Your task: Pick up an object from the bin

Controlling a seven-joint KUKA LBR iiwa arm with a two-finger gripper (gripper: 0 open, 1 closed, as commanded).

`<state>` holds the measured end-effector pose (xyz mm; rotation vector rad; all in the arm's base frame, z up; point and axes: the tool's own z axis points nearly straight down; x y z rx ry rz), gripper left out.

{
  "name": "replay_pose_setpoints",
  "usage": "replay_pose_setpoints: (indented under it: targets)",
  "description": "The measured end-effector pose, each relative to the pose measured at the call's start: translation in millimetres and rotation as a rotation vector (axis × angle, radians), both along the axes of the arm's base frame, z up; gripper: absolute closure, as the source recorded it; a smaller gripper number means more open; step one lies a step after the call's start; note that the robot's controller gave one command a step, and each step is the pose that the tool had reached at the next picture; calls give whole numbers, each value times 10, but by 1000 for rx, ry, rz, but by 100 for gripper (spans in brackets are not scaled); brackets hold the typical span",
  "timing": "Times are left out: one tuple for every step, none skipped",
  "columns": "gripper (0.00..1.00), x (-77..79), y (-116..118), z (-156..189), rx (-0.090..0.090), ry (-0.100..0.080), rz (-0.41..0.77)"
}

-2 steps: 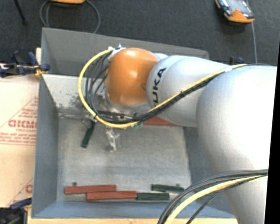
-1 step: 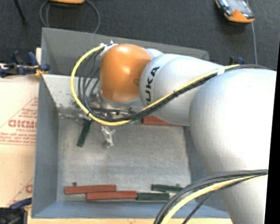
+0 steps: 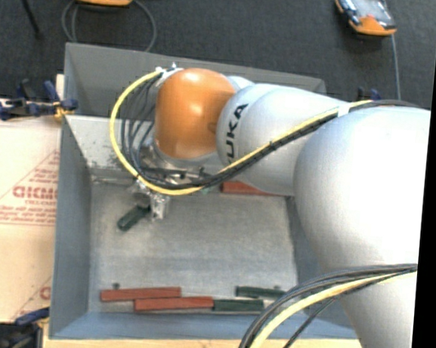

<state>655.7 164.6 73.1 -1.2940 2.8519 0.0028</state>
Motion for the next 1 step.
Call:
replay_pose_setpoints:
  targets:
    - [100, -62, -118, 1682, -5, -6, 104]
